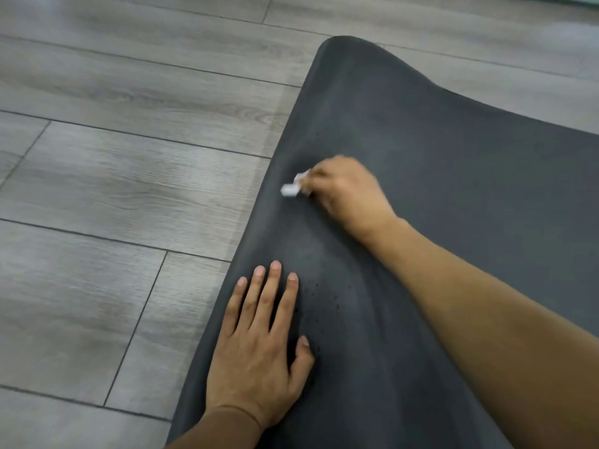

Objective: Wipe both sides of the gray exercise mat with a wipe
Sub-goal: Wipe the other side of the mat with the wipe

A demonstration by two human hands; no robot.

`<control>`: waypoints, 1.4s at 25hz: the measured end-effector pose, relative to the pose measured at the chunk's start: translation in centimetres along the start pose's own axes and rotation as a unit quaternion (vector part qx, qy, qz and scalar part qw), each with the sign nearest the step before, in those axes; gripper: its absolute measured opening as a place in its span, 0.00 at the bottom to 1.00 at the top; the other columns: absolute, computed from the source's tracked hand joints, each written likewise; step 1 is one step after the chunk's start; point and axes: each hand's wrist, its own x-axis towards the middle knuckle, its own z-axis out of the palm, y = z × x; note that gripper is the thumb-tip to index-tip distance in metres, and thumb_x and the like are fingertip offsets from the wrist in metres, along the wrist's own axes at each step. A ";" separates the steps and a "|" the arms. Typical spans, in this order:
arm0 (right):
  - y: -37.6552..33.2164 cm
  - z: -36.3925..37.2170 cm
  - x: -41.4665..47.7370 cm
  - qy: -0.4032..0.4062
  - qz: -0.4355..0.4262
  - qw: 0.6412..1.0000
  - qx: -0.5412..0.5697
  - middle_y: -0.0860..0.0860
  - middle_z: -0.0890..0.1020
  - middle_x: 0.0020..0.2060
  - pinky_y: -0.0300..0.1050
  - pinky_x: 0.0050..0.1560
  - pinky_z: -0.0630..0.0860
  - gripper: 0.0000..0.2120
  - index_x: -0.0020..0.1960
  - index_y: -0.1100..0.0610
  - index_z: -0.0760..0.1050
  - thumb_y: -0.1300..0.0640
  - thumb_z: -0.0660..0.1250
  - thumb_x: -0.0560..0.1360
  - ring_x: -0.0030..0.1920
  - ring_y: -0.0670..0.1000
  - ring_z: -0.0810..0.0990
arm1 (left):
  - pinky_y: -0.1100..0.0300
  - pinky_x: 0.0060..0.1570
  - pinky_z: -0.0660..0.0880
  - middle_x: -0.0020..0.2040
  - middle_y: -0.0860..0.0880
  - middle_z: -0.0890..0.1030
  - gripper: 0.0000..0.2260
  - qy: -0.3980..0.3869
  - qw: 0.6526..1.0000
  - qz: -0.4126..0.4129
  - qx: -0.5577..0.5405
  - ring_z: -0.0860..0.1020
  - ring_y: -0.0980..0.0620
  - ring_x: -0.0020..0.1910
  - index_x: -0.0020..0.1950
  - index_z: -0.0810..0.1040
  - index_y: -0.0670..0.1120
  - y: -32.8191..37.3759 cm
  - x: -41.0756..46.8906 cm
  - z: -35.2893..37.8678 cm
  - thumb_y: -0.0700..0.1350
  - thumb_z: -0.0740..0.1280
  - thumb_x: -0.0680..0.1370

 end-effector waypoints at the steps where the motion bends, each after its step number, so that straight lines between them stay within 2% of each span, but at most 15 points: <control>1: 1.5 -0.1 1.1 0.025 0.119 0.992 -0.009 0.56 0.82 0.40 0.54 0.41 0.76 0.09 0.46 0.56 0.84 0.60 0.64 0.75 0.40 0.62 0.78 | 0.42 0.76 0.57 0.82 0.43 0.58 0.36 0.004 1.000 0.002 0.001 0.56 0.44 0.82 0.81 0.62 0.44 0.0 0.0 0.0 0.56 0.59 0.75; 3: -0.4 1.1 1.3 0.049 0.269 0.962 -0.003 0.56 0.79 0.38 0.53 0.41 0.76 0.09 0.45 0.57 0.83 0.62 0.63 0.75 0.40 0.61 0.76 | 0.42 0.77 0.56 0.82 0.43 0.58 0.36 0.001 1.000 0.003 0.000 0.56 0.44 0.82 0.81 0.62 0.43 0.0 0.1 0.1 0.56 0.59 0.75; 4: -3.2 1.8 1.1 0.044 0.259 0.965 0.021 0.56 0.79 0.38 0.52 0.41 0.75 0.09 0.45 0.57 0.83 0.63 0.63 0.74 0.40 0.60 0.75 | 0.42 0.77 0.56 0.82 0.42 0.58 0.36 -0.002 1.000 0.001 0.001 0.56 0.43 0.82 0.81 0.62 0.43 0.0 0.1 0.1 0.56 0.59 0.75; 7: -8.0 1.2 -2.1 -0.015 0.030 0.997 0.069 0.54 0.80 0.42 0.49 0.42 0.73 0.11 0.53 0.57 0.82 0.62 0.63 0.75 0.41 0.57 0.75 | 0.41 0.77 0.57 0.82 0.42 0.58 0.35 -0.009 1.000 -0.002 0.007 0.56 0.43 0.82 0.81 0.63 0.43 -0.1 0.1 0.0 0.56 0.58 0.75; 9: -3.3 -0.7 -3.9 -0.028 0.015 0.999 0.006 0.54 0.80 0.43 0.50 0.43 0.75 0.11 0.54 0.56 0.82 0.63 0.66 0.75 0.41 0.57 0.75 | 0.41 0.77 0.57 0.82 0.42 0.57 0.35 -0.013 1.000 0.000 0.017 0.55 0.43 0.82 0.81 0.62 0.43 0.0 0.0 -0.1 0.56 0.57 0.76; 13: 7.5 -4.7 -8.5 0.019 0.363 0.925 -0.111 0.57 0.79 0.45 0.50 0.44 0.73 0.14 0.52 0.56 0.82 0.66 0.60 0.74 0.45 0.60 0.73 | 0.41 0.78 0.56 0.83 0.43 0.57 0.35 0.000 1.000 0.000 0.024 0.54 0.43 0.82 0.82 0.60 0.44 0.0 0.0 0.0 0.56 0.56 0.76; 15: 4.9 -4.2 -7.7 0.042 0.415 0.906 -0.074 0.57 0.80 0.44 0.46 0.42 0.69 0.16 0.51 0.56 0.82 0.68 0.59 0.72 0.45 0.61 0.74 | 0.41 0.78 0.55 0.82 0.42 0.57 0.34 0.002 1.000 -0.001 0.031 0.55 0.43 0.82 0.81 0.61 0.43 0.1 0.1 0.1 0.56 0.56 0.76; 19: -6.5 -1.4 -6.6 -0.002 0.117 0.992 0.039 0.54 0.82 0.43 0.48 0.42 0.77 0.19 0.55 0.55 0.82 0.66 0.60 0.69 0.41 0.59 0.78 | 0.41 0.79 0.55 0.82 0.41 0.59 0.34 0.016 0.999 0.000 0.042 0.57 0.42 0.81 0.81 0.62 0.43 0.1 0.1 0.4 0.56 0.54 0.77; 21: -4.1 -3.3 -8.8 -0.046 0.074 0.996 0.002 0.53 0.81 0.45 0.49 0.44 0.76 0.18 0.54 0.55 0.82 0.61 0.56 0.74 0.43 0.58 0.76 | 0.41 0.79 0.55 0.81 0.41 0.60 0.34 0.031 0.999 0.003 0.037 0.58 0.41 0.81 0.81 0.62 0.42 0.1 0.1 0.5 0.56 0.54 0.77; 23: 2.1 -6.3 -11.8 -0.064 0.238 0.966 -0.084 0.55 0.80 0.46 0.50 0.45 0.75 0.16 0.54 0.55 0.81 0.62 0.57 0.75 0.46 0.59 0.75 | 0.41 0.79 0.55 0.81 0.40 0.61 0.33 0.044 0.998 0.007 0.037 0.59 0.41 0.80 0.81 0.62 0.42 0.0 0.1 0.6 0.56 0.54 0.77; 26: 7.0 -8.5 -14.9 -0.025 0.486 0.860 -0.155 0.56 0.77 0.49 0.44 0.42 0.64 0.17 0.56 0.54 0.79 0.66 0.56 0.76 0.52 0.57 0.72 | 0.41 0.79 0.54 0.81 0.40 0.61 0.33 0.054 0.998 0.006 0.045 0.59 0.41 0.81 0.81 0.62 0.42 -0.1 0.1 0.9 0.56 0.53 0.78; 28: 2.4 -6.0 -12.9 0.008 0.455 0.886 -0.088 0.53 0.80 0.52 0.43 0.44 0.66 0.21 0.61 0.48 0.79 0.63 0.55 0.77 0.53 0.56 0.74 | 0.42 0.79 0.54 0.81 0.40 0.61 0.33 0.056 0.997 0.003 0.050 0.58 0.41 0.81 0.81 0.62 0.43 0.0 0.1 1.0 0.56 0.53 0.78; 32: -8.6 -2.6 -12.1 -0.066 0.139 0.987 0.042 0.51 0.82 0.53 0.50 0.53 0.75 0.17 0.62 0.50 0.80 0.59 0.61 0.76 0.50 0.56 0.77 | 0.43 0.79 0.52 0.80 0.40 0.62 0.33 0.069 0.997 0.002 0.043 0.59 0.41 0.80 0.80 0.63 0.42 -0.1 0.2 1.0 0.56 0.53 0.77; 33: -7.1 -3.9 -13.0 -0.058 0.126 0.990 0.029 0.51 0.82 0.52 0.50 0.52 0.76 0.15 0.59 0.51 0.81 0.58 0.62 0.75 0.49 0.56 0.77 | 0.44 0.80 0.52 0.80 0.40 0.63 0.33 0.073 0.997 0.003 0.040 0.60 0.41 0.80 0.80 0.64 0.42 -0.1 0.2 1.1 0.56 0.53 0.78; 35: -1.7 -7.3 -16.2 -0.023 0.270 0.963 -0.010 0.48 0.83 0.51 0.45 0.51 0.75 0.14 0.55 0.49 0.83 0.49 0.61 0.77 0.51 0.52 0.78 | 0.44 0.80 0.51 0.80 0.40 0.63 0.33 0.077 0.996 0.002 0.040 0.60 0.41 0.80 0.80 0.63 0.43 -0.1 0.1 1.1 0.56 0.52 0.78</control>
